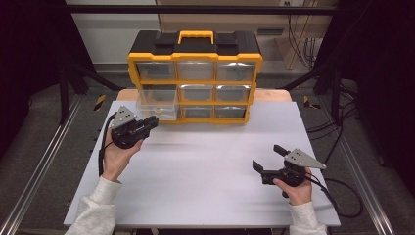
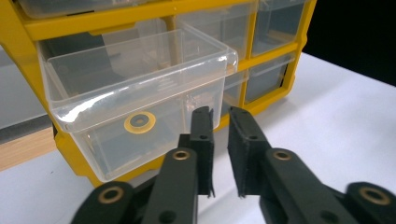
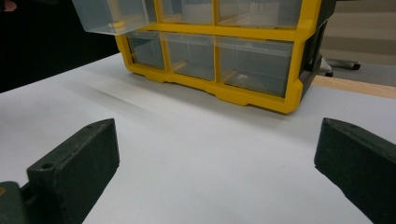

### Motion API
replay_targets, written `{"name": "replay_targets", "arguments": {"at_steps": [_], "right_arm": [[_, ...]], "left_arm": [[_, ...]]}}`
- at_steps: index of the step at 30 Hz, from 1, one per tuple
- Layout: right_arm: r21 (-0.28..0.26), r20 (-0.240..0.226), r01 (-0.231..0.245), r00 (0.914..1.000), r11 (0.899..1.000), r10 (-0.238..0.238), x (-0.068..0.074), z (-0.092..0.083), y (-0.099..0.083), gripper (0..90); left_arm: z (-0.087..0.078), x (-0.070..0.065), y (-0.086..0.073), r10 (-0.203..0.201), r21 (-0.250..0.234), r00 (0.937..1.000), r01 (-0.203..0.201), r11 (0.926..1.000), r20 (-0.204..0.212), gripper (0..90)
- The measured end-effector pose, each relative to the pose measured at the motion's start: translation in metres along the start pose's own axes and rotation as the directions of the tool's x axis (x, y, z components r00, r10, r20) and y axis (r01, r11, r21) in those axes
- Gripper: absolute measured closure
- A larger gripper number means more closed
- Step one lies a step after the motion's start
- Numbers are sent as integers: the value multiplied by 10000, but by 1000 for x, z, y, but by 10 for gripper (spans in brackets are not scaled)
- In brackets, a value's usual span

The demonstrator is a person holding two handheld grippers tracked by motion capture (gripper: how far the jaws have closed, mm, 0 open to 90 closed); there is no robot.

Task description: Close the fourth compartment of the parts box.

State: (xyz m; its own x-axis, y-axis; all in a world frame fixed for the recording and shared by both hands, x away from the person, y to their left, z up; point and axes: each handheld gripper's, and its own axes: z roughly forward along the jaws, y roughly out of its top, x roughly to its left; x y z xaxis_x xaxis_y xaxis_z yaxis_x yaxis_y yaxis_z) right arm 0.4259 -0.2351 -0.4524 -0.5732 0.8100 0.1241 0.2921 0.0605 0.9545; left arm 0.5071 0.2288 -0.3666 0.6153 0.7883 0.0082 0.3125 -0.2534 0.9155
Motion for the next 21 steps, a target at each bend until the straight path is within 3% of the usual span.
{"name": "replay_targets", "arguments": {"at_steps": [4,11,21], "right_arm": [[9,1,-5,10000,10000,5,0,0,0,6],[-4,-14,-6,10000,10000,6,0,0,0,6],[-1,-3,-8,10000,10000,8,0,0,0,6]], "left_arm": [[4,3,0,87,194,10000,-88,9998,8,896],[14,6,2,466,516,9988,-456,9976,-176,899],[27,14,8,608,640,9975,-584,9962,-348,899]]}}
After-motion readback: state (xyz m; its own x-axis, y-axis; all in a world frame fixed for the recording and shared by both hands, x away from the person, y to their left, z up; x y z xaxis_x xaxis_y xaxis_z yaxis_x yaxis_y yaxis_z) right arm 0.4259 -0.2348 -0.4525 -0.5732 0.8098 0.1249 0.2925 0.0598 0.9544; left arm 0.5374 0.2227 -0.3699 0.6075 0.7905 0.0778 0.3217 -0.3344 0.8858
